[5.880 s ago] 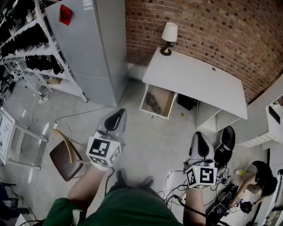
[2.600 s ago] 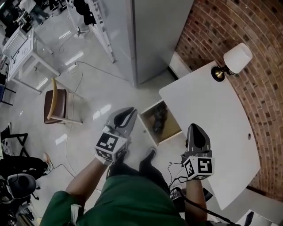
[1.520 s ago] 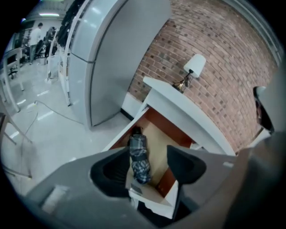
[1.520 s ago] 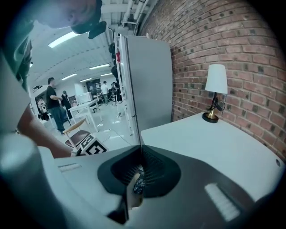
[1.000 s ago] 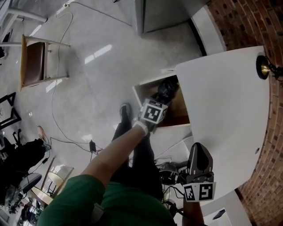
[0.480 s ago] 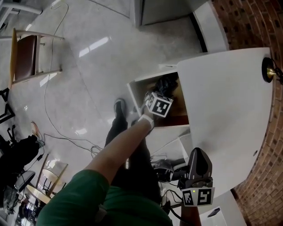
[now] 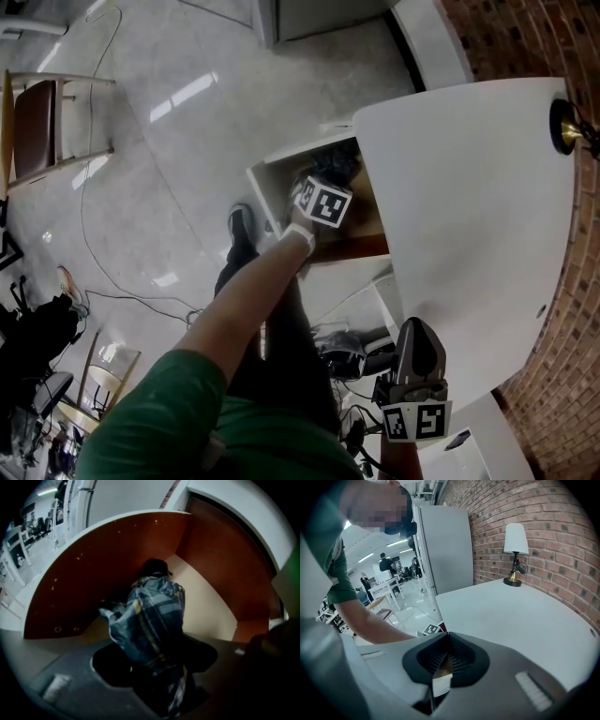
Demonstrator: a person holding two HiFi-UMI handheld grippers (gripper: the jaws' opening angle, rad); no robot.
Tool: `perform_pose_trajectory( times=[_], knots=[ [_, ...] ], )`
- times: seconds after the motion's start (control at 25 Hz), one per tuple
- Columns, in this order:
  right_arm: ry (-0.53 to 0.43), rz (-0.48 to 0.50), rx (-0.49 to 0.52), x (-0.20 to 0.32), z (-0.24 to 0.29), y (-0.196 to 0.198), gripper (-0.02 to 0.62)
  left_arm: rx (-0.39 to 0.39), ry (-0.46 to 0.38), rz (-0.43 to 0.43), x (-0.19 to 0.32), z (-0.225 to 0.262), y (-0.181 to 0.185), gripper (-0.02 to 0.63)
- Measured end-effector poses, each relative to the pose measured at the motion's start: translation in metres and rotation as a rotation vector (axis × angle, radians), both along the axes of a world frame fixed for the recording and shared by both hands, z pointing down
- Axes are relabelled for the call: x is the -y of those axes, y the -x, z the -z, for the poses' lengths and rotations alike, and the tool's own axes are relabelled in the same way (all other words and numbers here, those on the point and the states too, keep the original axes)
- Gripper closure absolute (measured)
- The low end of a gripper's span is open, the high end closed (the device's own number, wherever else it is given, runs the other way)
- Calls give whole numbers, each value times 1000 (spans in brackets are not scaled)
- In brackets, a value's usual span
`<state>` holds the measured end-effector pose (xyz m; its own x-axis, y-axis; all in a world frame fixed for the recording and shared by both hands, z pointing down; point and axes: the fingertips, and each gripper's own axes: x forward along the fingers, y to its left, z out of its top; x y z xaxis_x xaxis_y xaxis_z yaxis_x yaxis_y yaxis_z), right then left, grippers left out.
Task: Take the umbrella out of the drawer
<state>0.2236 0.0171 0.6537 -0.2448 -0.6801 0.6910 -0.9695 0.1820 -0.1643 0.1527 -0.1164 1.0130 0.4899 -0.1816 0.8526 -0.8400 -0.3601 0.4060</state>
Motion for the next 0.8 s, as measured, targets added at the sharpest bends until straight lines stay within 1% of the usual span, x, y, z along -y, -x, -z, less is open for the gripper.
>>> perform_pose_trajectory(
  times=[0.12, 0.24, 0.4, 0.56, 0.72, 0.8],
  knots=[
    [-3, -1, 3, -3, 2, 2, 595, 5, -13, -15, -1, 2, 0, 391],
    [-2, -6, 7, -7, 5, 4, 595, -10, -16, -18, -2, 9, 3, 423],
    [1, -23, 27, -11, 12, 6, 595, -48, -40, -5, -4, 33, 1, 429],
    [-20, -8, 47, -8, 23, 23, 595, -70, -48, 13, -6, 64, 4, 428],
    [-56, -2, 61, -4, 42, 38, 595, -97, -57, 52, -13, 98, 22, 428],
    [-78, -2, 63, -1, 53, 44, 595, -104, -43, 74, -18, 114, 34, 428]
  ],
)
